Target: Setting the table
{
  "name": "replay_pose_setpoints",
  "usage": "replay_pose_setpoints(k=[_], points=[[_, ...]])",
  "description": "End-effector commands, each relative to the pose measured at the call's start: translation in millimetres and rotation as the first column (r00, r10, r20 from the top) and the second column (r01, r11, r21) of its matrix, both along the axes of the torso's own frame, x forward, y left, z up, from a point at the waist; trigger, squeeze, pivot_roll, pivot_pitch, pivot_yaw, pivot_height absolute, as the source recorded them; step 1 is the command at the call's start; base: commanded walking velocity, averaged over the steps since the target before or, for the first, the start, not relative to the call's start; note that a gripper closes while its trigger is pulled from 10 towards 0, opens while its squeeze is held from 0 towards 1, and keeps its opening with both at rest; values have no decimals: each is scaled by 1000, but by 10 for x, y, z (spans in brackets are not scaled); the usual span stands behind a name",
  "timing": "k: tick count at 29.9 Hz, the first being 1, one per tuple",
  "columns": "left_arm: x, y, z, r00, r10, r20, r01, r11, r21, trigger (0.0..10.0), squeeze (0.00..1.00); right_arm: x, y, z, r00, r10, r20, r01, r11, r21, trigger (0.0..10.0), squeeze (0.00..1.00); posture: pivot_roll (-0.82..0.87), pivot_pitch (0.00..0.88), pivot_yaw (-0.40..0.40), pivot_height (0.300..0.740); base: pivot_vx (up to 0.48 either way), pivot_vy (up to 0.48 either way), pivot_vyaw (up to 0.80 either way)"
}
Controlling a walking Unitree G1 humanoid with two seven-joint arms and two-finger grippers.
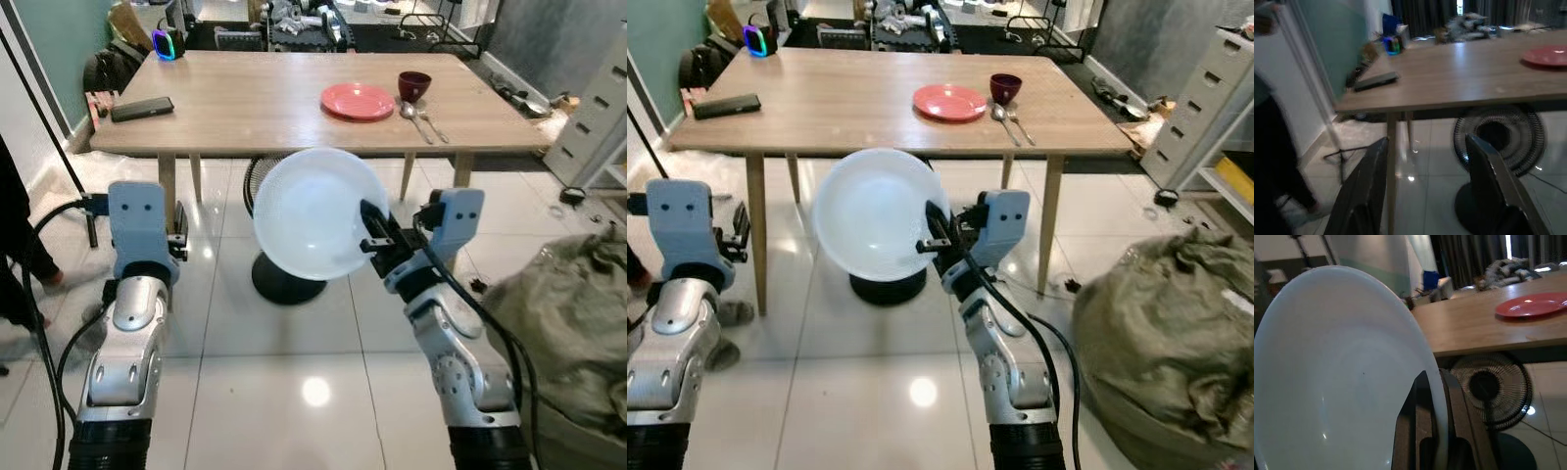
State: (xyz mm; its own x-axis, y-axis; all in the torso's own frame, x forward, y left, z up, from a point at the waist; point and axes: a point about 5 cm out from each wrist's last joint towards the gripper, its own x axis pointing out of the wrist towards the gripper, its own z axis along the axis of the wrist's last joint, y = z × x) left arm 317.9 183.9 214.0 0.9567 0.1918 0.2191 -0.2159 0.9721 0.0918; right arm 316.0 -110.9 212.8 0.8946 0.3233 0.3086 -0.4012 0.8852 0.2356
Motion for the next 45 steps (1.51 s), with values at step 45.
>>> replay_pose_setpoints(k=[45], points=[[-2,-2,-21,1000,-8,-10,8,1000,5,10000,12,25,-89,135,997,-68,27,68,997,30,10000,0,6,0,66,740,480,0,-127]])
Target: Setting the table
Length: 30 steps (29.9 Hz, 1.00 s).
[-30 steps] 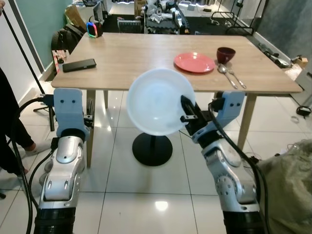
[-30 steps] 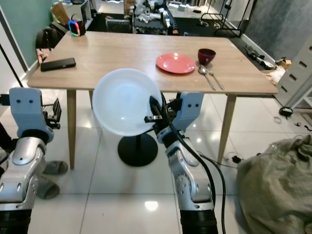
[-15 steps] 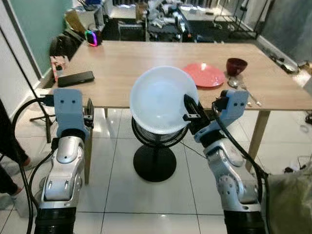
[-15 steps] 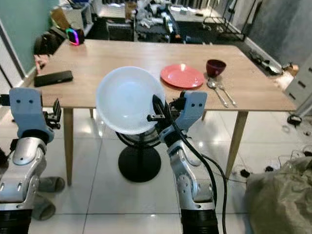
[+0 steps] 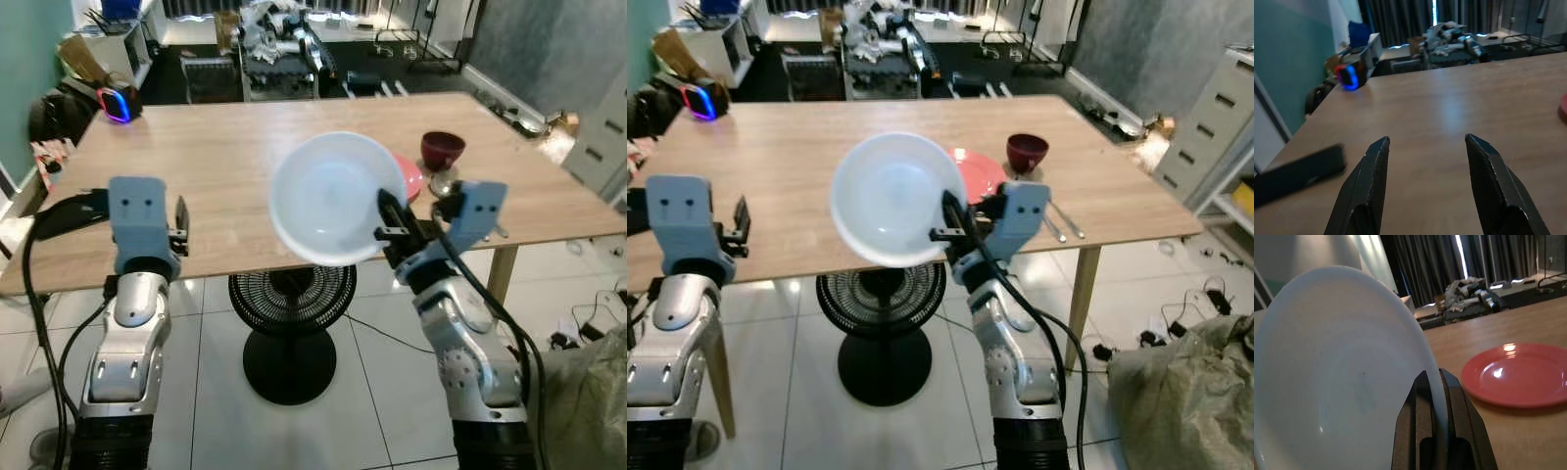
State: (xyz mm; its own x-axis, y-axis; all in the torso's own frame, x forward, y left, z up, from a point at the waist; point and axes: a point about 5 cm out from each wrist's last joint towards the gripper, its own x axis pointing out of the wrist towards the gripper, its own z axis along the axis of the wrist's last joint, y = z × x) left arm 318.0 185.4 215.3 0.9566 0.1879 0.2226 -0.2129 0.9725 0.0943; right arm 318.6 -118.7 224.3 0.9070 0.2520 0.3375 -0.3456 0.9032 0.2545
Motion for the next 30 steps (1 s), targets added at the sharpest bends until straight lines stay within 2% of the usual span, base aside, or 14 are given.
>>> replay_pose_setpoints(k=[1,17,30], points=[[-3,-19,-35,1000,-6,-13,6,1000,3,10000,12,-3,-3,20,1000,4,7,-4,1000,-3,10000,0,7,0,65,740,480,0,0],[-20,-32,-74,1000,-14,-23,14,1000,21,10000,0,-18,42,9,999,33,9,-32,999,-20,10000,0,5,0,62,740,466,0,0],[-34,-115,-136,995,-77,-55,79,996,28,10000,0,-29,41,-9,999,32,6,-32,999,-29,10000,0,5,0,66,740,0,0,0]])
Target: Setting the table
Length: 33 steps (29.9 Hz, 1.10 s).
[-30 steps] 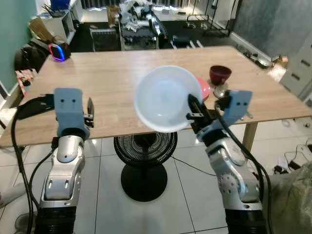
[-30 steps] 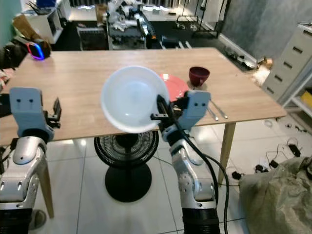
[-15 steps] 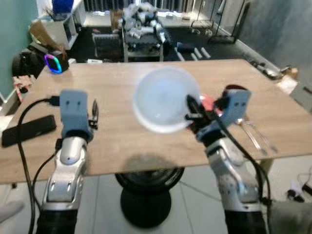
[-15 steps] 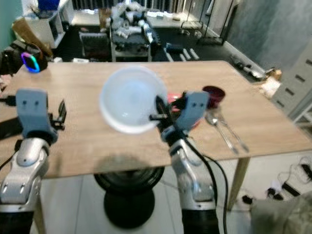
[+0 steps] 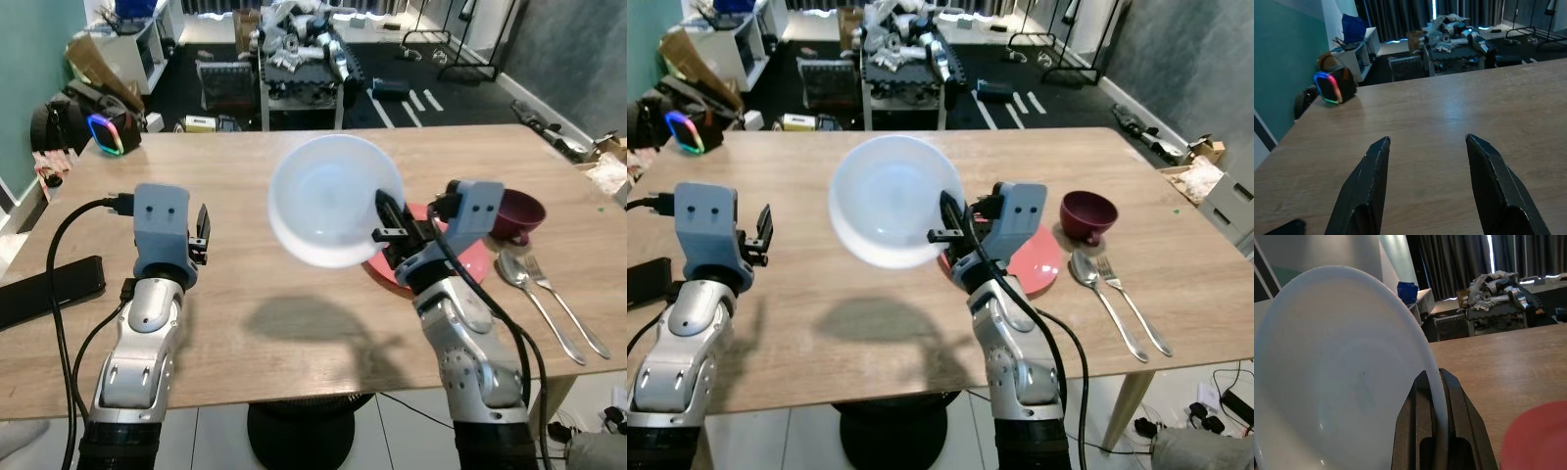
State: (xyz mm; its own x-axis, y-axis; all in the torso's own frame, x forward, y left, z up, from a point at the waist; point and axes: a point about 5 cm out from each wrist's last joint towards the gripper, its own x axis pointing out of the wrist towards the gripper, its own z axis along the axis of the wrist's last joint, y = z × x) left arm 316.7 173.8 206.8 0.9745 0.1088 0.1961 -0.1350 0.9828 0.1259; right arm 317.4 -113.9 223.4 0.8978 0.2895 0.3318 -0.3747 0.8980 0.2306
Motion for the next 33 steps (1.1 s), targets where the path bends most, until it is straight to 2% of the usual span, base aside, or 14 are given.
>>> replay_pose_setpoints(k=[1,4,6,8,12,17,18,20,23,27,33], points=[[-24,-7,-60,999,-10,-31,10,1000,5,10000,0,-19,-5,-10,1000,2,4,-2,1000,-11,10000,0,7,0,66,740,0,0,0],[-27,-19,-104,997,-25,-70,26,1000,12,10000,0,-22,22,-73,1000,20,-24,-21,999,-36,10000,0,11,0,65,740,0,0,0],[-38,-29,-148,993,-46,-106,47,999,3,10000,0,-11,58,-192,997,19,-77,-27,993,-112,10000,0,15,1,63,740,0,0,0],[-41,-32,-161,992,-54,-116,55,998,4,10000,0,-8,67,-219,996,20,-87,-30,992,-123,10000,0,18,2,62,740,0,0,0],[-73,-10,-208,984,-73,-161,75,997,8,10000,0,69,71,-361,982,-27,-185,0,990,-144,10000,0,36,16,53,740,0,0,0],[-97,-30,-210,980,-95,-172,96,995,-4,10000,0,144,73,-413,971,-53,-234,33,995,-90,10000,0,46,26,51,740,0,0,0],[-124,-69,-200,976,-123,-178,125,992,-2,10000,0,218,99,-479,956,-77,-284,63,996,-60,10000,0,54,33,50,740,0,0,0],[-147,-103,-192,971,-153,-183,155,988,0,10000,0,277,116,-543,936,-113,-333,100,993,-57,10000,0,54,33,50,740,0,0,0],[-235,-185,-141,952,-245,-186,254,967,25,10000,0,375,191,-617,909,-114,-401,132,991,18,10000,0,85,51,35,740,0,0,0],[-347,-234,-61,927,-328,-181,344,936,67,10000,0,434,357,-625,903,-54,-426,90,994,65,10000,0,114,58,22,740,0,0,0],[-376,-238,-33,936,-308,-172,324,944,68,10000,0,447,532,-632,903,13,-429,38,993,109,10000,0,140,68,5,740,0,0,0]])
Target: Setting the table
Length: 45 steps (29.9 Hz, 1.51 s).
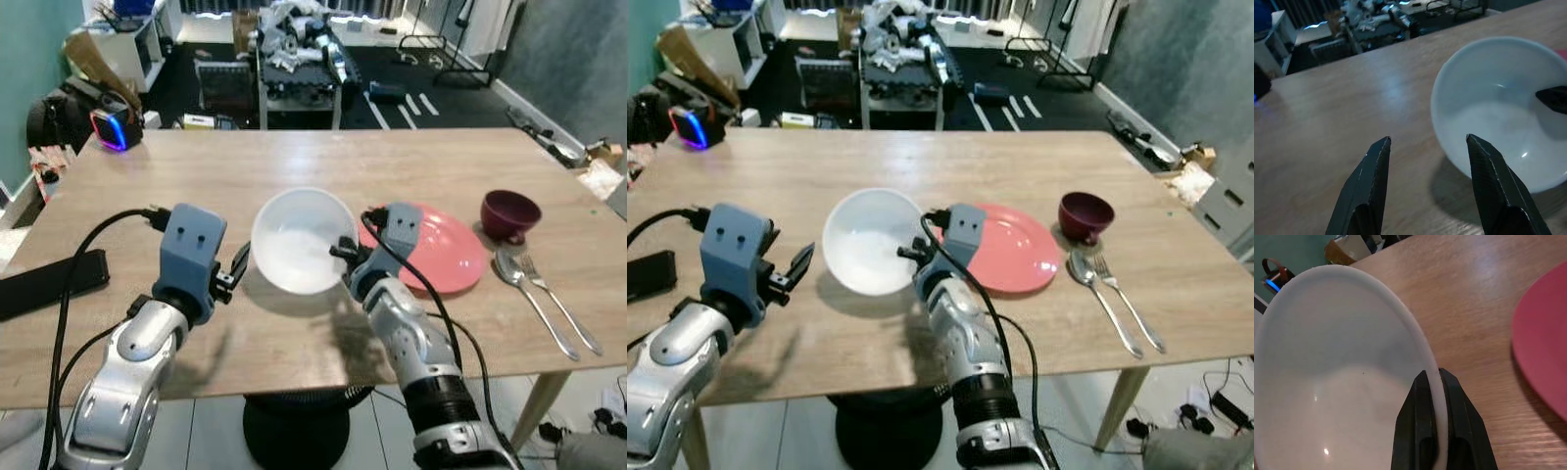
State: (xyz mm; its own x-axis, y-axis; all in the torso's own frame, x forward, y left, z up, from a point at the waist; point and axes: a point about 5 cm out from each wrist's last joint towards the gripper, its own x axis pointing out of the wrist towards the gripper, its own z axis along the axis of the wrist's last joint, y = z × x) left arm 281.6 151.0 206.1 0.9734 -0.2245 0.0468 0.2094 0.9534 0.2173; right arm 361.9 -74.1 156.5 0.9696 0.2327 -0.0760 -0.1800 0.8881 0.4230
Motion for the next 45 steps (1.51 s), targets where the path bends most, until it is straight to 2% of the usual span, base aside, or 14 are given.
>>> replay_pose_setpoints(k=[1,9,11,13,15,16,19,25,26,27,28,35,39,45], points=[[-26,-11,-25,1000,3,-14,-3,1000,-1,10000,0,2,134,37,1000,26,8,-26,998,50,10000,0,140,68,5,740,0,0,0],[-82,-36,-56,999,17,-38,-17,1000,-3,10000,0,92,227,58,998,-38,39,37,998,42,10000,4,153,78,-9,740,0,0,0],[-86,-40,-58,999,18,-40,-18,1000,-5,10000,0,103,191,57,997,-69,42,67,996,51,10000,31,152,77,-11,740,0,0,0],[-90,-44,-61,999,20,-43,-20,1000,-6,10000,0,112,151,63,995,-86,49,83,995,59,10000,184,147,75,-10,740,0,0,0],[-88,-45,-62,999,20,-44,-21,1000,-6,10000,0,113,147,61,995,-85,49,82,995,59,10000,184,146,75,-10,740,0,0,0],[-83,-46,-67,999,22,-44,-22,1000,-7,10000,0,113,140,43,996,-81,47,78,996,53,10000,843,142,75,-9,740,0,0,0],[-75,-47,-70,999,24,-46,-24,1000,-6,10000,0,119,144,21,996,-74,44,72,996,47,10000,1000,139,73,-8,740,0,0,0],[-50,-54,-63,999,29,-43,-29,1000,-9,10000,0,129,142,11,996,-78,48,76,996,46,10000,980,137,66,-7,740,0,0,0],[-48,-55,-62,999,29,-43,-30,1000,-10,10000,0,134,130,25,995,-83,59,81,995,50,10000,455,136,63,-7,740,0,0,0],[-47,-55,-61,999,29,-42,-30,1000,-10,10000,0,138,122,36,994,-87,66,84,995,53,10000,455,136,63,-7,740,0,0,0],[-45,-54,-61,999,30,-42,-30,999,-11,10000,0,143,97,68,992,-94,84,89,994,67,10000,0,133,60,-7,740,0,0,0],[-11,-80,-57,999,23,-35,-24,1000,-15,10000,0,130,-128,342,959,-130,251,107,989,106,10000,0,117,41,0,740,0,0,0],[16,-89,-76,999,15,-34,-16,1000,-2,10000,0,-11,-449,619,884,-103,456,142,989,-52,10000,0,87,21,12,740,0,0,0],[-16,-9,-112,997,68,-40,-69,997,-28,10000,0,-309,-845,593,854,-96,512,212,962,-174,10000,0,45,0,34,740,0,0,0]])
